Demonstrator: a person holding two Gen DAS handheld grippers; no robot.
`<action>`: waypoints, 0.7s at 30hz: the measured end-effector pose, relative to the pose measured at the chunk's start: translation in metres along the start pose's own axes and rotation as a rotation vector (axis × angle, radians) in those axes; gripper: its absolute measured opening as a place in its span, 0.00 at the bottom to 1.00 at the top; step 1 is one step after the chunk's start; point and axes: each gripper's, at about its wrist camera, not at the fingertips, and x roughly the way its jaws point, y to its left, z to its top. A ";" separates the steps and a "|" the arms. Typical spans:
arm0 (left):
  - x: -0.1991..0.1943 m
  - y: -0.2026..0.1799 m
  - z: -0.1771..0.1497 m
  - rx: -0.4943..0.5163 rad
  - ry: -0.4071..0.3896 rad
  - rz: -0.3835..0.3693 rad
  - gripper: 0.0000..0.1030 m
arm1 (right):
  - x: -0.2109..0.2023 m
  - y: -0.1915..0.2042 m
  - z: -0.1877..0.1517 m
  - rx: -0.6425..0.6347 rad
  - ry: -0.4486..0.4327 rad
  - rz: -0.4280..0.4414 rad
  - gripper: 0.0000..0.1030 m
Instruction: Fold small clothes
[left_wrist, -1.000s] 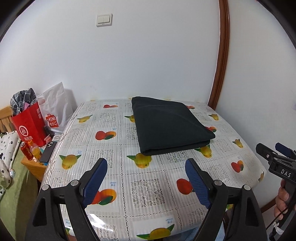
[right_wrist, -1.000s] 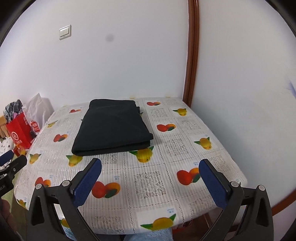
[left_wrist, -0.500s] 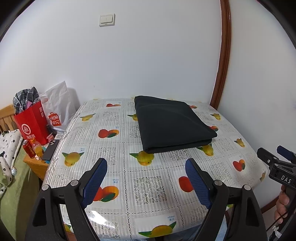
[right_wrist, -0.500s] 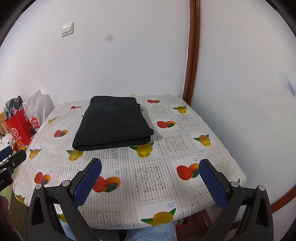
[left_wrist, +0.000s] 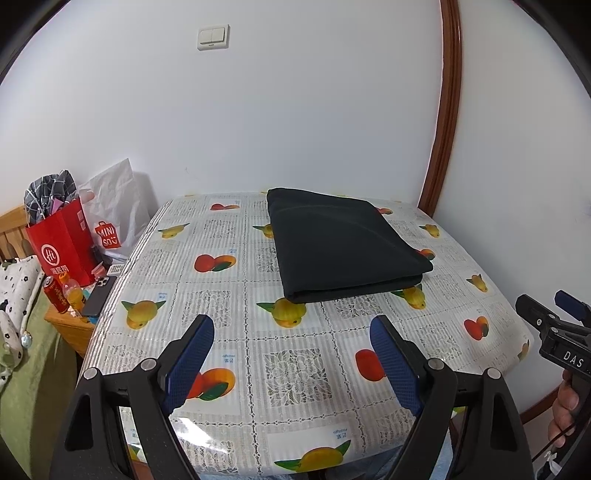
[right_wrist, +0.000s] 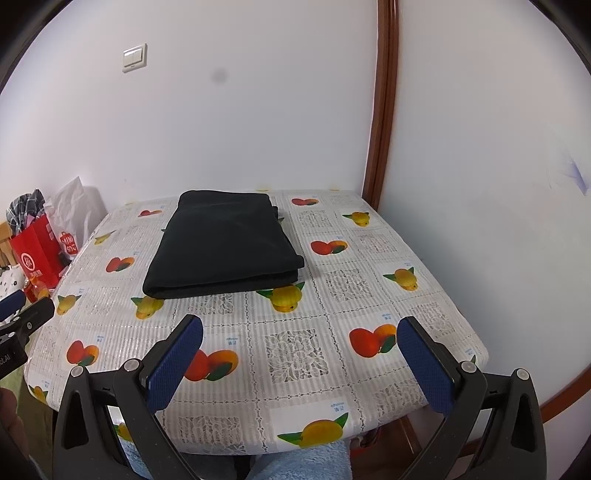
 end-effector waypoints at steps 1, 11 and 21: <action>0.000 0.000 0.000 -0.001 0.001 0.000 0.83 | 0.000 0.000 0.000 -0.001 0.001 -0.001 1.00; 0.001 0.001 -0.001 -0.002 0.004 -0.002 0.83 | 0.001 -0.002 0.000 -0.006 0.002 -0.004 1.00; 0.001 0.002 -0.001 -0.002 0.004 -0.001 0.83 | 0.001 -0.001 -0.001 -0.008 0.000 0.001 1.00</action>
